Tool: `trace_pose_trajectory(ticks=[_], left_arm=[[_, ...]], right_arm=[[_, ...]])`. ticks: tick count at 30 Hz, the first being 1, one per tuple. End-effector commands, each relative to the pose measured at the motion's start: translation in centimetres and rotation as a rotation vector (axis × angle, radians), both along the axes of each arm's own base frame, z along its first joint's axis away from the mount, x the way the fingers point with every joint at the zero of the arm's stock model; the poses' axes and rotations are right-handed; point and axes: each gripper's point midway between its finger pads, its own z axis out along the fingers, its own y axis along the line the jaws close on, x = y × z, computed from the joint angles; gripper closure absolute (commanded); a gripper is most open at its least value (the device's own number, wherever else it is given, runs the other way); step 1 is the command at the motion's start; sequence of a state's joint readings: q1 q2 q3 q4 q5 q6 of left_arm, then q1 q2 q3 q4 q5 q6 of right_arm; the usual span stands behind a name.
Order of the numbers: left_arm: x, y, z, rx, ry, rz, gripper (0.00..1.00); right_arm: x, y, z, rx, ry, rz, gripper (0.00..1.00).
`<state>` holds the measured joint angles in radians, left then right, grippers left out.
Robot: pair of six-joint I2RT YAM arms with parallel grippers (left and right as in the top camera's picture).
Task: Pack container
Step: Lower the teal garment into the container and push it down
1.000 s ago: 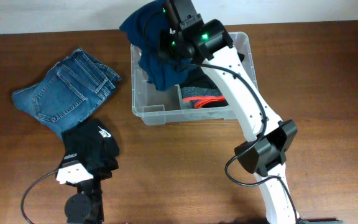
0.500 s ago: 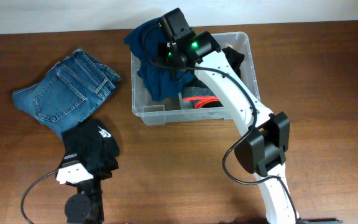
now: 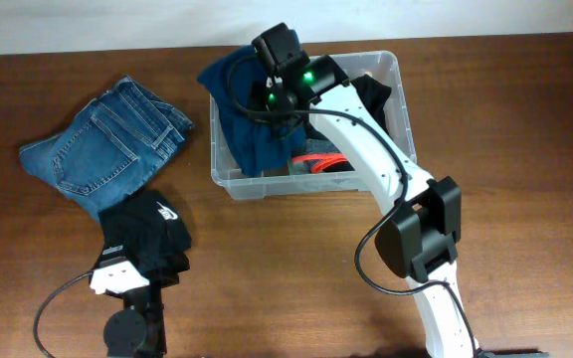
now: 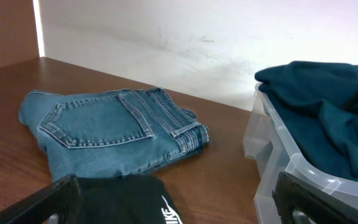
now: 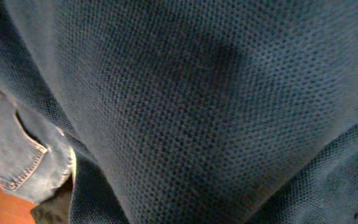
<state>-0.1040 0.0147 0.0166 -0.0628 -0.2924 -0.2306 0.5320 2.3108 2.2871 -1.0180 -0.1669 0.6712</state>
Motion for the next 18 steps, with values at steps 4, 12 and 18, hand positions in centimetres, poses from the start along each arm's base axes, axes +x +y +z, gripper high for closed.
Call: trace_pose_trajectory(ticks=[4, 12, 18], left_arm=[[0.0, 0.1, -0.1, 0.012, -0.002, 0.004, 0.01], [0.0, 0.1, -0.1, 0.012, -0.002, 0.004, 0.01], [0.0, 0.1, -0.1, 0.012, -0.001, 0.004, 0.01]], right_arm=[[-1.5, 0.4, -1.3, -0.017, 0.042, 0.017, 0.96], [-2.2, -1.0, -5.2, -0.068, 0.119, -0.088, 0.96], [-2.0, 0.0, -4.8, -0.016, 0.116, -0.066, 0.96]])
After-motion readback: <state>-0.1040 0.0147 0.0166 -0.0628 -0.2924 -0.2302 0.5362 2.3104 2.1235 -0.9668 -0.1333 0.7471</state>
